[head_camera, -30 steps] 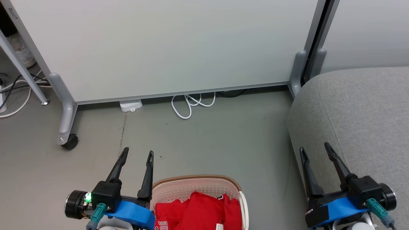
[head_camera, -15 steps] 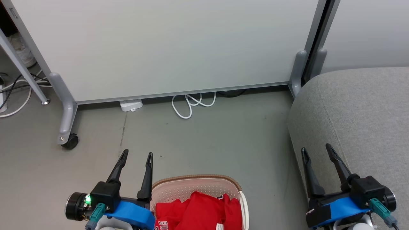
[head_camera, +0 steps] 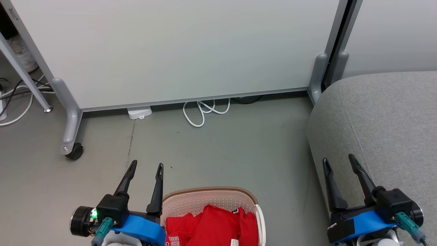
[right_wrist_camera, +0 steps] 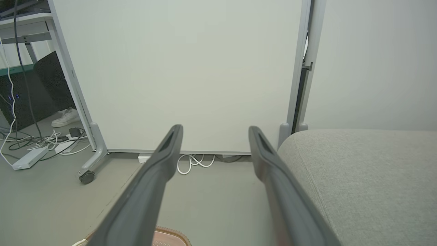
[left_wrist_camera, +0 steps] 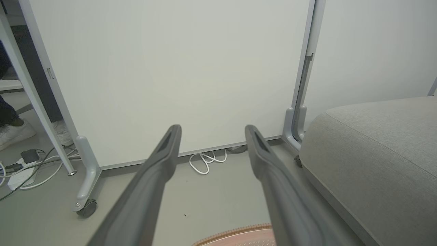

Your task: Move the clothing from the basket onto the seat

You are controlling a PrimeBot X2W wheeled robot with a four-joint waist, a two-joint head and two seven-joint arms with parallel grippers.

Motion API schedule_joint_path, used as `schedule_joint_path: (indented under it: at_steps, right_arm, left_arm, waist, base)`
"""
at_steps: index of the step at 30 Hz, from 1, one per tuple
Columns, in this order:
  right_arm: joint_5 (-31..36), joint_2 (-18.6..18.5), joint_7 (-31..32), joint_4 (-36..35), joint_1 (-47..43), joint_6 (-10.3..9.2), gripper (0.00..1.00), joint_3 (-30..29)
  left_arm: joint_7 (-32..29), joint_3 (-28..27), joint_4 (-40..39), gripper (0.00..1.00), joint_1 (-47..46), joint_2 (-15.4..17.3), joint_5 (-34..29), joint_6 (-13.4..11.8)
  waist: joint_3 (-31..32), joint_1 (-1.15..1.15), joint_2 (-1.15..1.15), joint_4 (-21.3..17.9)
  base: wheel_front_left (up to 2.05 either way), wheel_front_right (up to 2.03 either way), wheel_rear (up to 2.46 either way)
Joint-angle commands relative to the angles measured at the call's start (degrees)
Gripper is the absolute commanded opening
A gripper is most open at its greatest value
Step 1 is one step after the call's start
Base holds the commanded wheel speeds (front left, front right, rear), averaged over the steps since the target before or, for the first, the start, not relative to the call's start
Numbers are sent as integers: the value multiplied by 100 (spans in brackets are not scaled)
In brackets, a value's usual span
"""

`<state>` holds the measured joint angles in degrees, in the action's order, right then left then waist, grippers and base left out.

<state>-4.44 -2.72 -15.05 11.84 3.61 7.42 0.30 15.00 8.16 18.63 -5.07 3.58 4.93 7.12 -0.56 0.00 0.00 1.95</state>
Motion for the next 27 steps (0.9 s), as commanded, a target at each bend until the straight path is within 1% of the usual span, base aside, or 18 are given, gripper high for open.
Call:
schedule_joint_path:
  at_steps: [1, 9, 17, 21, 27]
  right_arm:
    - [19, -30, -20, 12, 12, 13, 100, -5]
    - [12, -30, -20, 27, 33, 13, 100, 9]
    - [-62, -29, -19, 229, 123, 13, 100, 73]
    - [-30, -29, -20, 265, 158, 13, 100, 82]
    - [-5, -29, -19, 294, 323, 13, 100, 124]
  left_arm:
    - [28, -18, 16, 100, -44, 6, -41, 39]
    - [28, -43, 47, 100, -40, -12, -45, 42]
    - [28, 32, 139, 100, -105, -18, -63, 47]
    - [27, 170, 306, 100, -208, 23, -89, 48]
    - [27, 607, 774, 100, -606, 162, -96, 48]
  waist:
    - [-1, 0, 0, 5]
    - [-6, 0, 0, 12]
    - [-46, 0, 0, -13]
    - [-129, 0, 0, -14]
    - [-457, 0, 0, -52]
  base:
    - [0, 0, 0]
    - [0, 0, 0]
    - [0, 0, 0]
    - [0, 0, 0]
    - [0, 0, 0]
